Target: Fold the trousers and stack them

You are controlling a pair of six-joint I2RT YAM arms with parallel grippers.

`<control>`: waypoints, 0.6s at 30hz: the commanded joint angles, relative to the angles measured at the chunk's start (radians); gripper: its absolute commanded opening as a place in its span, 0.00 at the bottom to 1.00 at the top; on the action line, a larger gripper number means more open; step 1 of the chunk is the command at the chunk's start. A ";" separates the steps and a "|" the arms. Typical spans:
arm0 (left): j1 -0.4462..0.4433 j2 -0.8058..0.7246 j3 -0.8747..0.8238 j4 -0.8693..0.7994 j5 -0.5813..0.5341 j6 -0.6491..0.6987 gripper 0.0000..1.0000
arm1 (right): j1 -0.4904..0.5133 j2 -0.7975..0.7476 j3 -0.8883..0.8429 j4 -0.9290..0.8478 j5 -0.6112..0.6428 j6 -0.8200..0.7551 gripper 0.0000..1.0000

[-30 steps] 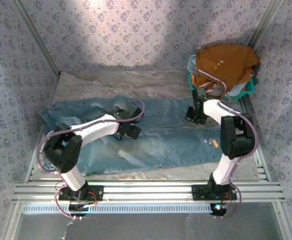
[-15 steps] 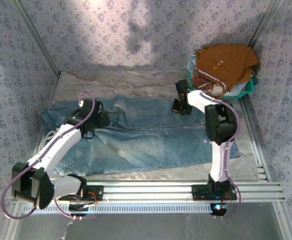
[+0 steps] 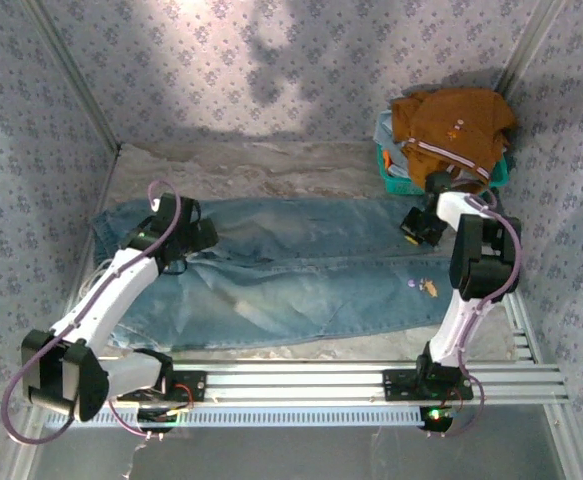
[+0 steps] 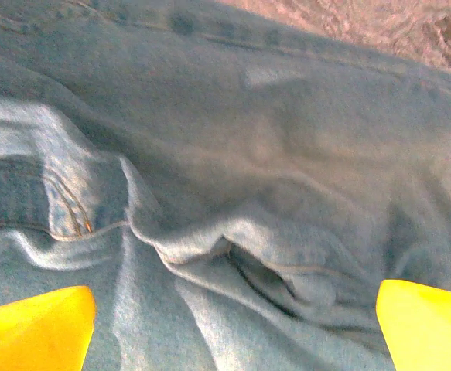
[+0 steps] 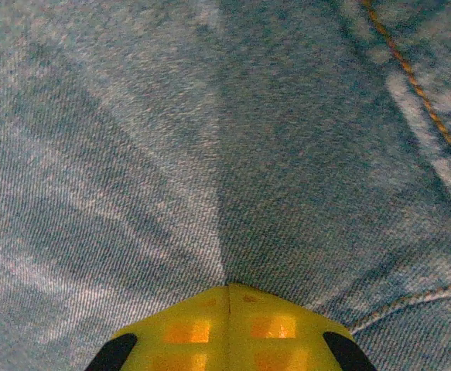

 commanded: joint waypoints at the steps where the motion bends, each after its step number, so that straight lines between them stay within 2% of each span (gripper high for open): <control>1: 0.028 0.028 0.072 0.006 0.012 -0.011 0.94 | -0.091 -0.004 -0.031 -0.021 0.065 0.026 0.00; 4: 0.082 0.060 0.095 0.015 0.024 -0.009 0.95 | -0.105 -0.054 -0.044 0.008 0.065 0.036 0.00; 8: 0.248 0.106 0.139 0.010 0.067 -0.062 0.95 | 0.001 -0.172 -0.083 -0.004 0.138 0.040 0.05; 12: 0.456 0.151 0.179 0.034 0.109 -0.112 0.94 | 0.158 -0.328 -0.170 0.031 0.165 0.067 0.22; 15: 0.615 0.262 0.237 0.051 0.220 -0.111 0.92 | 0.289 -0.392 -0.201 0.071 0.161 0.080 0.29; 18: 0.698 0.435 0.363 0.000 0.378 -0.011 0.89 | 0.375 -0.382 -0.206 0.109 0.125 0.090 0.32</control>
